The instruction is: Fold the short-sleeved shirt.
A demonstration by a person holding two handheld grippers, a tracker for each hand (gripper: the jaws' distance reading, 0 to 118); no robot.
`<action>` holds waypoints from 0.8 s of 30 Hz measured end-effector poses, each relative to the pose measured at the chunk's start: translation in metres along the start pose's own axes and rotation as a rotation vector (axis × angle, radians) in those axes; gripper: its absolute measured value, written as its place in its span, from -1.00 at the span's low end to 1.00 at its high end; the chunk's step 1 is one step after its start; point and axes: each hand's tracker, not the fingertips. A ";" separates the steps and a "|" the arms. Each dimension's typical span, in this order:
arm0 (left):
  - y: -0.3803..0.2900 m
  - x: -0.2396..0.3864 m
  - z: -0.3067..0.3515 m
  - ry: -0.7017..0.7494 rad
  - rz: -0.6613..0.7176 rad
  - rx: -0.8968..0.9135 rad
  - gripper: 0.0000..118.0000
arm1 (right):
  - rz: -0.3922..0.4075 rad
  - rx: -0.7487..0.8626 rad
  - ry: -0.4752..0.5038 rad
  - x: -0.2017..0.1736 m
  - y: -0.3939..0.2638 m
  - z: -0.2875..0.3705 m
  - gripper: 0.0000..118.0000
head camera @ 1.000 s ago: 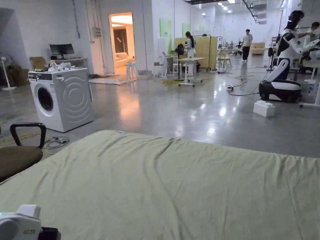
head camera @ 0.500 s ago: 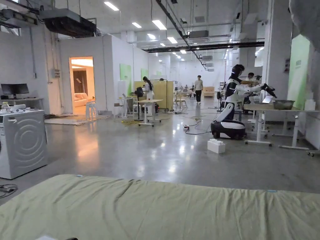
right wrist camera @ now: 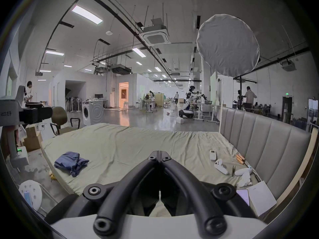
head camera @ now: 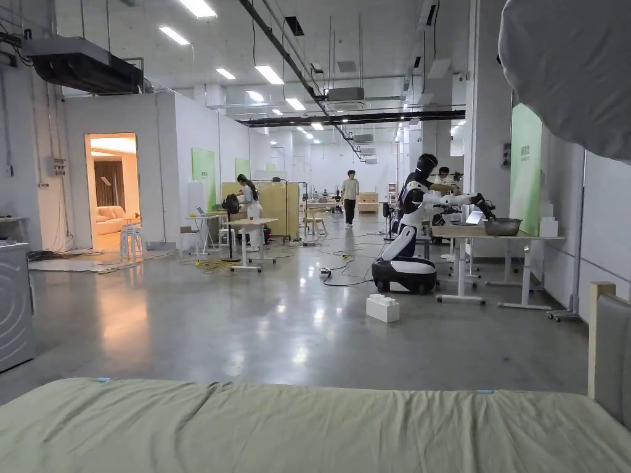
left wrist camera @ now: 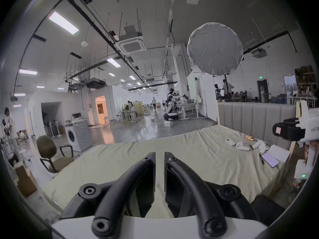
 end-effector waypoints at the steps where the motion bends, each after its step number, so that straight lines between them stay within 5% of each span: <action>1: 0.001 0.000 0.007 0.043 0.005 -0.009 -0.94 | 0.008 0.004 0.000 -0.002 0.000 0.002 -0.99; 3: -0.001 -0.005 0.011 0.024 0.026 -0.009 -0.95 | 0.061 0.032 -0.008 -0.006 0.003 0.005 -0.99; 17: 0.001 -0.004 0.006 -0.025 0.092 0.014 -0.98 | -0.027 0.042 -0.014 -0.009 0.005 0.004 -0.99; 21: 0.001 -0.003 0.003 -0.017 0.089 -0.001 -0.72 | -0.110 0.027 0.014 -0.003 0.004 0.004 -0.79; 24: -0.001 -0.003 0.003 -0.035 0.098 -0.002 0.13 | -0.091 0.032 0.002 -0.003 0.004 0.002 -0.38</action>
